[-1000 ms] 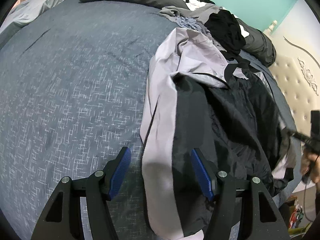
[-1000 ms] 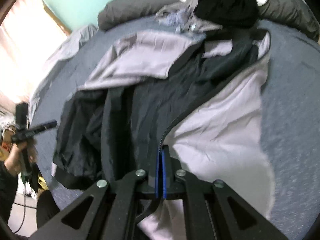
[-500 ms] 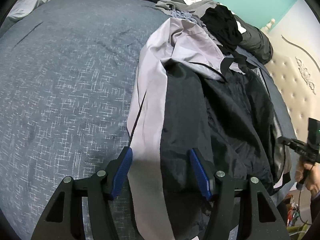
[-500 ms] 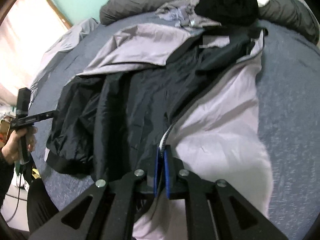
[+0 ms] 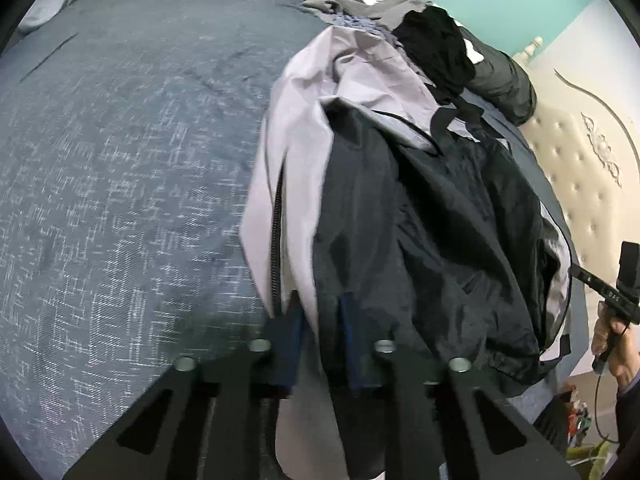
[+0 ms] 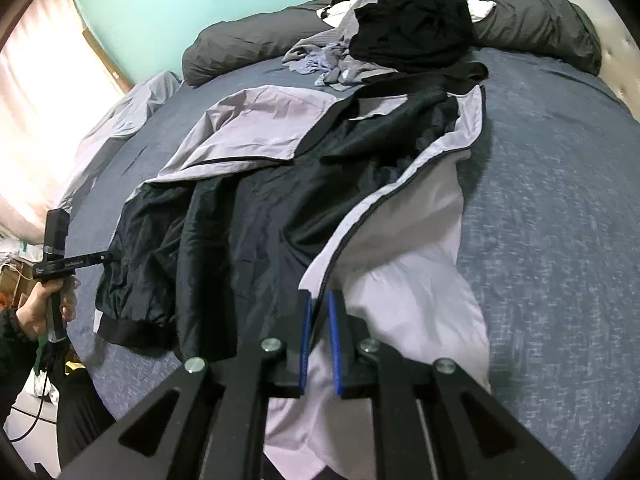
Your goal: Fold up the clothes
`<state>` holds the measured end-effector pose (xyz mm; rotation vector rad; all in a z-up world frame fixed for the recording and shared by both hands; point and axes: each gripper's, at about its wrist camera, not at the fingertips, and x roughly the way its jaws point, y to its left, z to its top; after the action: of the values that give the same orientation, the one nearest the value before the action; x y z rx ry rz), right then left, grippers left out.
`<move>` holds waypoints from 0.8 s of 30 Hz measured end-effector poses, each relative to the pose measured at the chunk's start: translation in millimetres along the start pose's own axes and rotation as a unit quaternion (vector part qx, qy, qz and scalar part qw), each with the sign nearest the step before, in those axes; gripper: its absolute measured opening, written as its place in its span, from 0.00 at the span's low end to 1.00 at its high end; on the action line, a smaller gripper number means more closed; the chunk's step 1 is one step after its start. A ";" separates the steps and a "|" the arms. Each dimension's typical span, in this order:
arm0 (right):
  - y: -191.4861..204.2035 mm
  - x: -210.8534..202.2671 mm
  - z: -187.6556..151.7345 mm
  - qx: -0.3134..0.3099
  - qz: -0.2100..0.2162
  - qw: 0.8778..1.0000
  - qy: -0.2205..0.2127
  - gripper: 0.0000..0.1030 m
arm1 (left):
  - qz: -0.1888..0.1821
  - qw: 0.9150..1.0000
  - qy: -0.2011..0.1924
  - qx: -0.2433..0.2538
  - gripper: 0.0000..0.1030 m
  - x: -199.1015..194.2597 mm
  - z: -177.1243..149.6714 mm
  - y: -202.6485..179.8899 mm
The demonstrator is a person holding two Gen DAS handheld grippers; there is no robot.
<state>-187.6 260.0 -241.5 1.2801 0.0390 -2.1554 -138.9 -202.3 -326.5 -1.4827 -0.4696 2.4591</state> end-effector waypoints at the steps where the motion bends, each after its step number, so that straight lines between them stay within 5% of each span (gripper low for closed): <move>1: -2.0 -1.2 -0.9 0.001 -0.001 1.000 0.000 0.08 | 0.001 1.000 -0.004 0.013 0.10 -4.2 0.4 -8.2; 4: -6.3 -3.8 -3.0 0.005 -0.006 1.000 -0.003 0.08 | 0.003 0.999 -0.016 0.051 0.07 -16.7 1.6 -32.7; 13: -6.5 -17.1 -5.9 0.008 -0.002 1.000 -0.016 0.08 | -0.081 0.987 -0.011 0.135 0.07 -5.2 20.0 -161.8; 21: -22.6 -33.3 -11.2 0.016 -0.006 1.000 -0.022 0.08 | -0.115 0.980 0.071 0.144 0.07 85.3 1.9 -251.9; 24: -29.7 -34.5 -14.2 0.022 -0.009 1.000 -0.020 0.08 | -0.102 0.976 0.113 0.156 0.20 116.8 -11.7 -273.6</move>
<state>-180.5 305.7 -229.5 1.2658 -0.0139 -2.2079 -173.5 93.3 -320.9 -1.4747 -0.1708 2.0631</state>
